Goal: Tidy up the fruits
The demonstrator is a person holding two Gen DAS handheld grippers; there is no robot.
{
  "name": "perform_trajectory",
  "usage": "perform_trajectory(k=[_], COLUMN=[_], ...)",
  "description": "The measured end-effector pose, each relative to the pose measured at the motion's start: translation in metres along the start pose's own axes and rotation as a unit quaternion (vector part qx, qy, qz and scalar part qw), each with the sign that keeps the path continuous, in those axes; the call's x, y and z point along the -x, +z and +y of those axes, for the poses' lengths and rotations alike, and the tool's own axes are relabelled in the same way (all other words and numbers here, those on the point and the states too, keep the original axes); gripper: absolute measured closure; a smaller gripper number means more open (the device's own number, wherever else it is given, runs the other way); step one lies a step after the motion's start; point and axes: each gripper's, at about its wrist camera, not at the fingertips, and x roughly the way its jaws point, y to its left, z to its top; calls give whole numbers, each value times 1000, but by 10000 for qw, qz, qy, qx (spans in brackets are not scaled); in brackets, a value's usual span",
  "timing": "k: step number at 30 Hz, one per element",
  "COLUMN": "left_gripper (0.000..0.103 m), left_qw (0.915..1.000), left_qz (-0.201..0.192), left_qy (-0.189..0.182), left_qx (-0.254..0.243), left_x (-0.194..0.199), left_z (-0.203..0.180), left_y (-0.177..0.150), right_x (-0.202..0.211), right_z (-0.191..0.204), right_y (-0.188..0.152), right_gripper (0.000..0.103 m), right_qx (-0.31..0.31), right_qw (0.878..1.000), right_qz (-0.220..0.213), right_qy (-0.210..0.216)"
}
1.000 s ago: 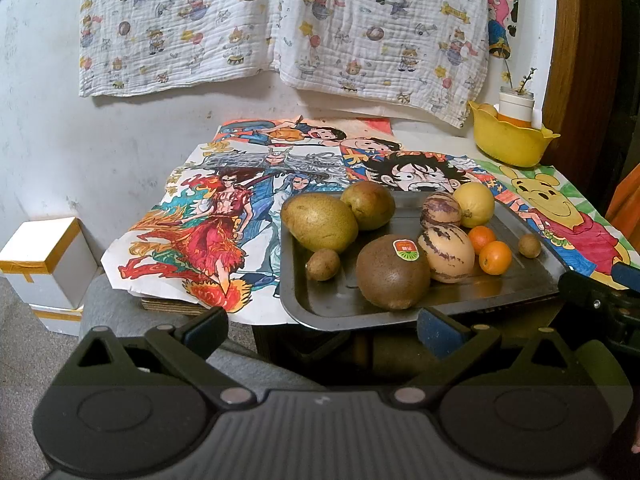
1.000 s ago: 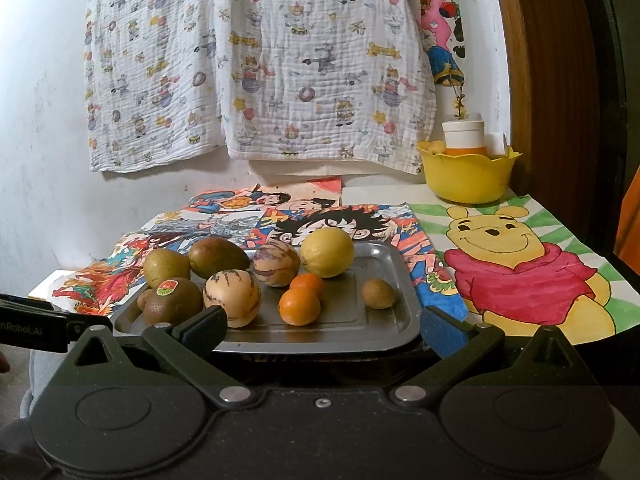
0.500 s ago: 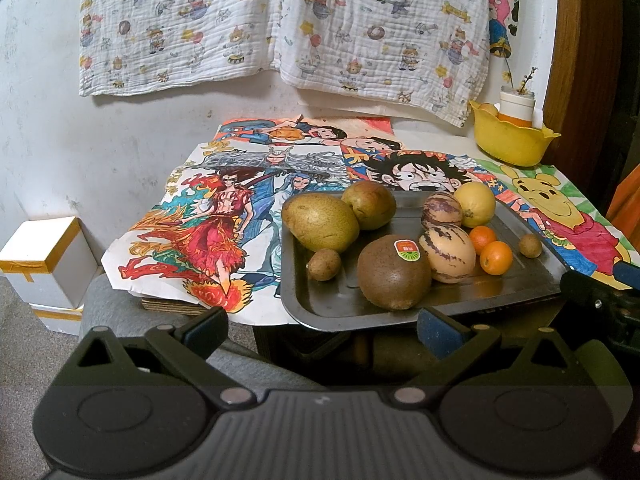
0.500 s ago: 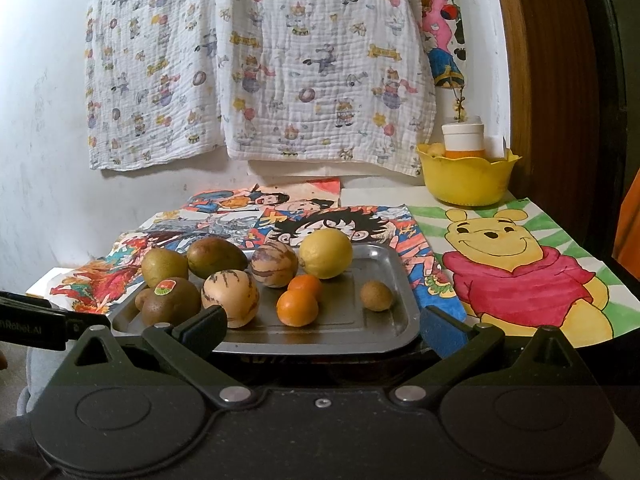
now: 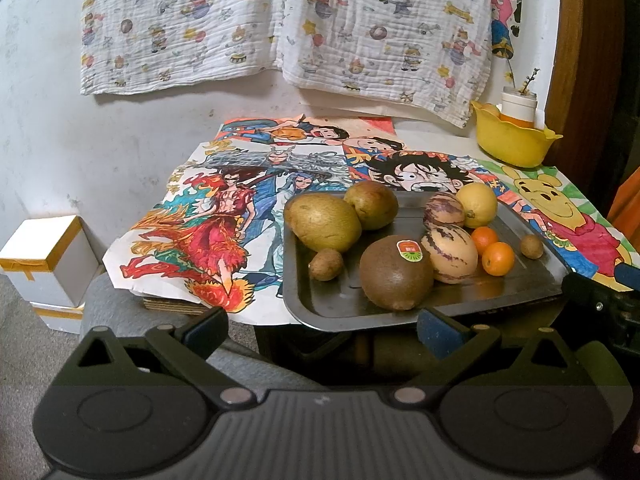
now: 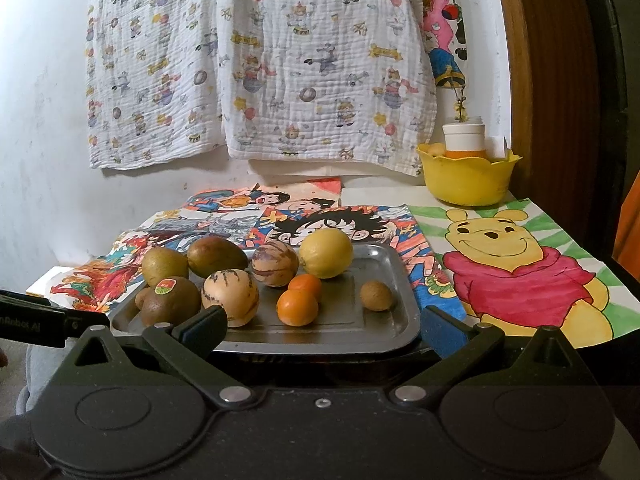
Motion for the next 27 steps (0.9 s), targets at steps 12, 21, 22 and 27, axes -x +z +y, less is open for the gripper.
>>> perform_trajectory(k=[12,21,22,27], left_gripper=[1,1,1,1], left_qw=[9996,9993,9992,9993], left_qz=[-138,-185,-186,-175], left_qy=[-31,-85,-85,-77], left_qx=[259,324,329,324], left_x=[3,6,6,6], left_z=[10,9,9,9], left_y=[-1,-1,-1,-1], right_x=[0,-4,-5,-4], right_z=[1,4,3,4], right_y=[-1,-4,-4,-5], right_gripper=[1,1,1,1], right_qx=[4,48,52,49], right_qw=[10000,10000,10000,10000], right_qz=[21,27,31,23], right_qy=[8,31,34,25])
